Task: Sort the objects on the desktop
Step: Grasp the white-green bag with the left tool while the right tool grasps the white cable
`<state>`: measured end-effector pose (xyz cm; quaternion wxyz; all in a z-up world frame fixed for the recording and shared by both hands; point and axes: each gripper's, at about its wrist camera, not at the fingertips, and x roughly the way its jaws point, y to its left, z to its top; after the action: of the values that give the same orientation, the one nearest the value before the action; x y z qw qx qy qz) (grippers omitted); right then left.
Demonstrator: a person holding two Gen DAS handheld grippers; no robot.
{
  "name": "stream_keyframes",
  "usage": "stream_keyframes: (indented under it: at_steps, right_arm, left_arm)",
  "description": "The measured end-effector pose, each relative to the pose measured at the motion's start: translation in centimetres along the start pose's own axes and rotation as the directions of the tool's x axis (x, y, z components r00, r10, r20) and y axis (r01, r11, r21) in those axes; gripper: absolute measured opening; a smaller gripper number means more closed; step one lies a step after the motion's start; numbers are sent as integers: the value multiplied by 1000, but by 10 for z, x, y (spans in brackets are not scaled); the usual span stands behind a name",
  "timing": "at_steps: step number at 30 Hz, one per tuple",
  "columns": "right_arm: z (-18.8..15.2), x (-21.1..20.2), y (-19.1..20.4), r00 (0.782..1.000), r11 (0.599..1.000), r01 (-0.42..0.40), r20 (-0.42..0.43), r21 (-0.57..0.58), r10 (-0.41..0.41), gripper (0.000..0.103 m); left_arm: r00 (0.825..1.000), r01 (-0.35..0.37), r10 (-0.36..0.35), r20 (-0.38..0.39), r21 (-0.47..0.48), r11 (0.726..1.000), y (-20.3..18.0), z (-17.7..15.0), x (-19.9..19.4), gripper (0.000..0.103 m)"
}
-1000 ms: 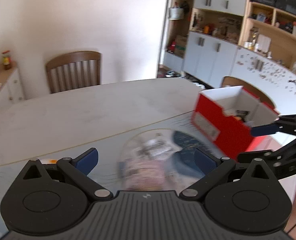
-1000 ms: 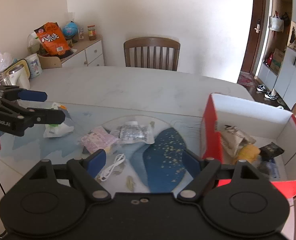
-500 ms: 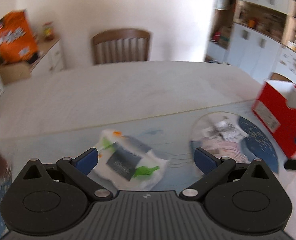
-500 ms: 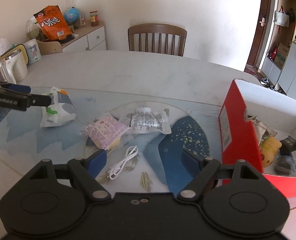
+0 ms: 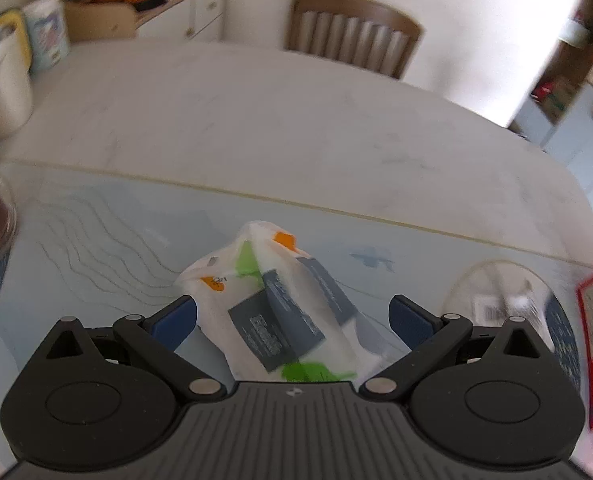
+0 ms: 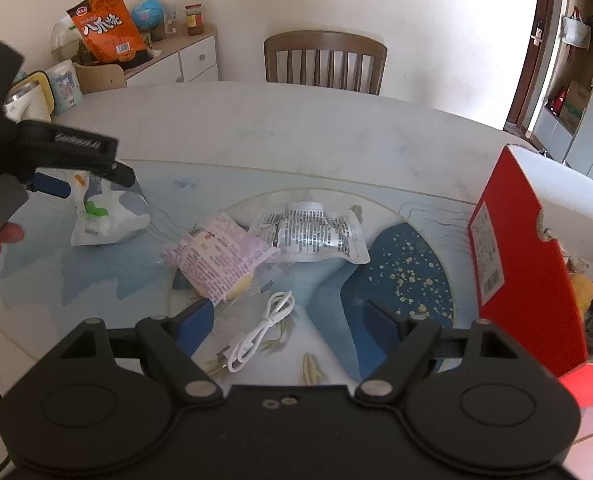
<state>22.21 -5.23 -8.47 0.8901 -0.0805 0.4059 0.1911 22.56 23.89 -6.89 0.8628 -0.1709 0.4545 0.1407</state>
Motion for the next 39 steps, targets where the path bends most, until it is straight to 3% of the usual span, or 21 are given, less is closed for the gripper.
stream_keyframes:
  at_steps: [5, 12, 23, 28, 32, 34, 39]
  right_arm:
    - [-3, 12, -2, 1000, 1000, -1, -27, 9, 1, 82]
    - [-9, 30, 1, 998, 1000, 14, -55, -3, -14, 81]
    - [-14, 49, 1, 995, 1000, 30, -92, -5, -30, 68]
    - [-19, 43, -15, 995, 999, 49, -86, 18, -47, 55]
    - [-20, 43, -27, 995, 997, 56, -88, 54, -51, 51]
    - [-20, 42, -27, 995, 997, 53, -86, 47, -49, 43]
    - [-20, 41, -23, 996, 998, 45, -84, 32, -42, 34]
  left_arm:
    - [998, -50, 48, -44, -45, 998, -1, 6, 19, 103]
    - [995, -79, 78, -66, -20, 997, -7, 5, 35, 103]
    - [992, -114, 118, -37, 99, 989, -17, -3, 40, 103]
    - [990, -131, 135, -26, 121, 984, -17, -4, 40, 103]
    - [991, -131, 135, -20, 124, 984, -16, -5, 40, 103]
    - [991, -131, 134, -19, 124, 984, -16, -6, 40, 103]
    - [991, -126, 130, -24, 123, 984, -16, -5, 39, 102]
